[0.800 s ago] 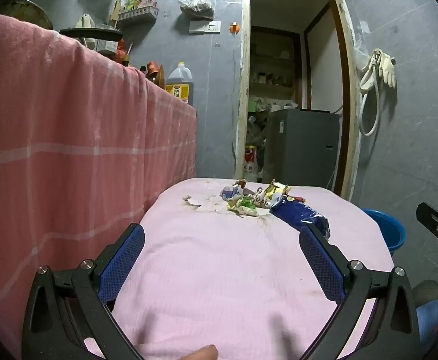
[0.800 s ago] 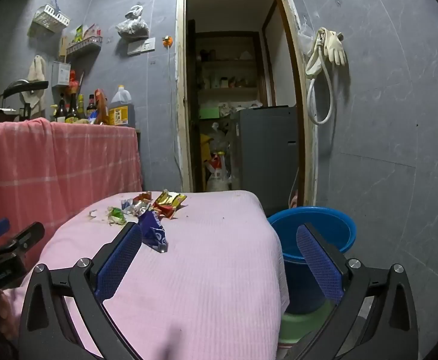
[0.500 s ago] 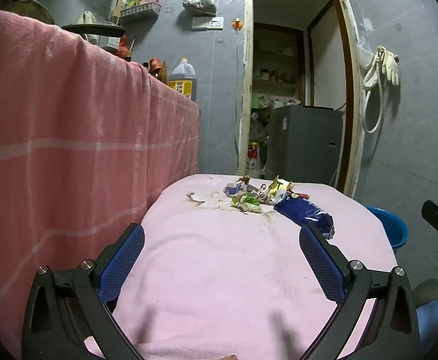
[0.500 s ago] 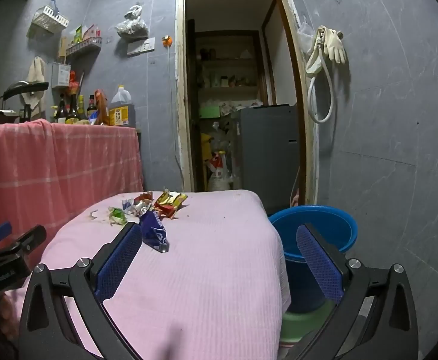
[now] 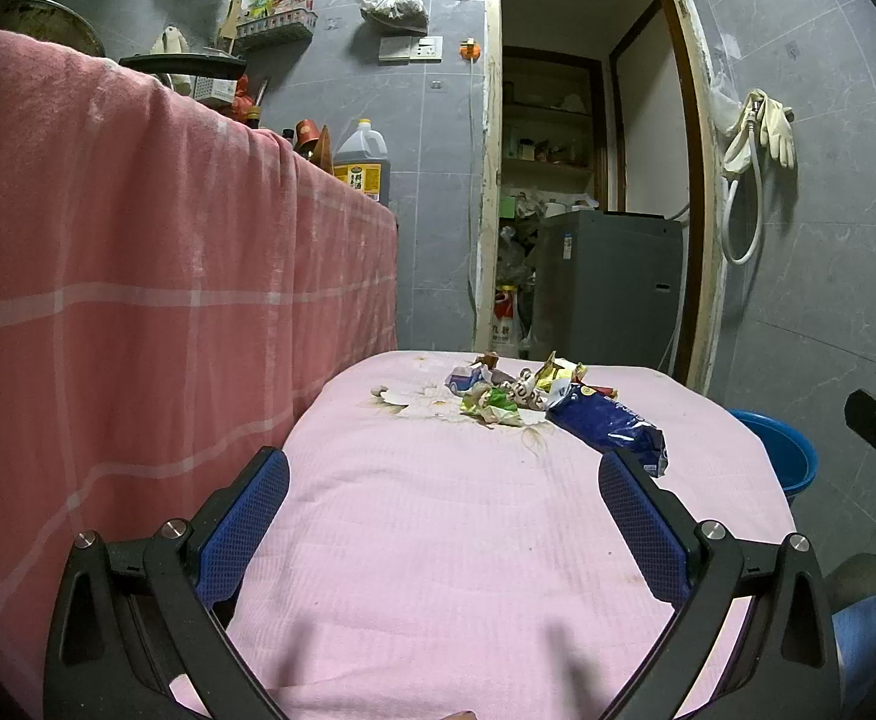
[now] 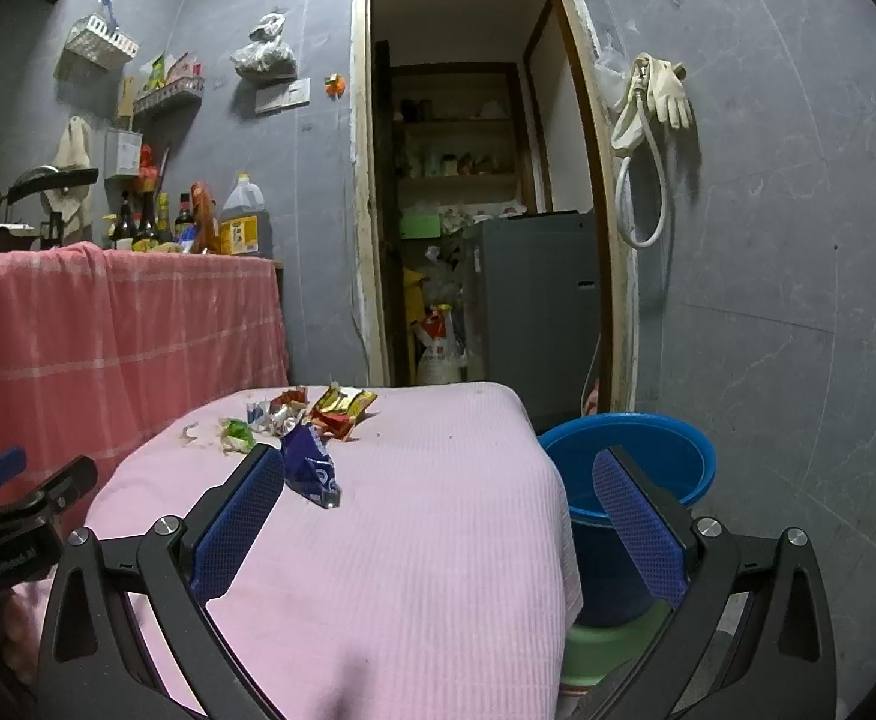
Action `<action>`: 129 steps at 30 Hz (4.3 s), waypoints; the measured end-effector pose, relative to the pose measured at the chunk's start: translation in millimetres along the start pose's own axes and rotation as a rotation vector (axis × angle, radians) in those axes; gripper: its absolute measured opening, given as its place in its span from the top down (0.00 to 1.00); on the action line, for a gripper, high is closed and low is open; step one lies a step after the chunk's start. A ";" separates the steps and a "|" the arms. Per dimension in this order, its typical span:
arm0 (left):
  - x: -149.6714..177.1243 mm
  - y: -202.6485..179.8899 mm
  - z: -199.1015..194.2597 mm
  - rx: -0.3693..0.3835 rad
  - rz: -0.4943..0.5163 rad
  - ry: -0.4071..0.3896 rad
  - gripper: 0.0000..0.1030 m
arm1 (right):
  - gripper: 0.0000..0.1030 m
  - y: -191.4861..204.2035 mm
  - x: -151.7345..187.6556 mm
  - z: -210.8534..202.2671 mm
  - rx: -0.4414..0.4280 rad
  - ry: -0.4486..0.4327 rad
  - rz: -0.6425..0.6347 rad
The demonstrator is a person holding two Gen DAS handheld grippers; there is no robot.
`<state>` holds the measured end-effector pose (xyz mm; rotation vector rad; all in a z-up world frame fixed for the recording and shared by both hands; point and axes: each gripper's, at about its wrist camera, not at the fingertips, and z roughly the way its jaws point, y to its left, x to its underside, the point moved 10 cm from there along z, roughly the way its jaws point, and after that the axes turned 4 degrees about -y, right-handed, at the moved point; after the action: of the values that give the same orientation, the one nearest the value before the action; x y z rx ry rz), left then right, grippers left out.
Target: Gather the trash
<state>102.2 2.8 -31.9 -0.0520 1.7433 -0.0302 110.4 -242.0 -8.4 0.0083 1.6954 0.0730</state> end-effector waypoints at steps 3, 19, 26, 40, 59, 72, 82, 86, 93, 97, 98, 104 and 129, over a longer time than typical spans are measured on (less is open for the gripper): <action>-0.4 -0.7 -0.6 -0.001 0.004 -0.001 0.02 | 0.00 1.7 -1.6 0.4 0.001 -0.006 0.001; -1.6 -1.3 -0.9 -0.002 0.001 -0.003 0.02 | 0.00 -2.3 -3.5 -3.3 -0.005 -0.003 0.007; -1.8 -1.3 -1.9 -0.002 0.001 -0.003 0.02 | 0.00 -1.2 -3.0 -2.8 -0.004 -0.001 0.006; -2.3 -0.8 -3.0 -0.002 0.000 -0.003 0.02 | 0.00 -1.9 -2.5 -2.4 -0.004 0.001 0.009; -3.4 -0.4 -3.4 -0.001 -0.002 -0.001 0.02 | 0.00 -2.4 -2.6 -2.2 -0.005 0.003 0.012; -5.3 1.5 -4.0 -0.003 -0.008 -0.003 0.02 | 0.00 -2.5 -2.2 -1.6 -0.008 0.003 0.015; -17.6 3.9 -1.7 -0.015 -0.012 -0.031 0.02 | 0.00 4.2 -5.3 0.5 -0.026 -0.020 0.019; -21.3 4.7 0.5 -0.021 -0.012 -0.043 0.02 | 0.00 8.6 -10.1 1.9 -0.038 -0.034 0.014; -34.6 12.0 19.2 -0.030 -0.009 -0.033 0.02 | 0.00 19.5 -23.0 19.0 -0.070 -0.095 -0.042; -47.9 16.7 37.7 -0.036 -0.013 -0.028 0.02 | 0.00 24.1 -33.3 40.7 -0.109 -0.098 -0.029; -52.4 18.1 41.8 -0.041 -0.016 -0.037 0.02 | 0.00 25.8 -38.1 46.1 -0.118 -0.110 -0.024; -78.5 20.2 62.1 -0.054 0.012 -0.117 0.02 | 0.00 37.8 -61.5 69.3 -0.140 -0.179 -0.040; -18.5 11.5 185.2 0.146 -0.034 0.330 0.02 | 0.00 63.1 9.1 174.8 -0.287 0.242 -0.169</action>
<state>287.7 17.0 -46.2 0.0328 2.0649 -0.2010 280.2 -171.0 -35.6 -0.3715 1.9059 0.1965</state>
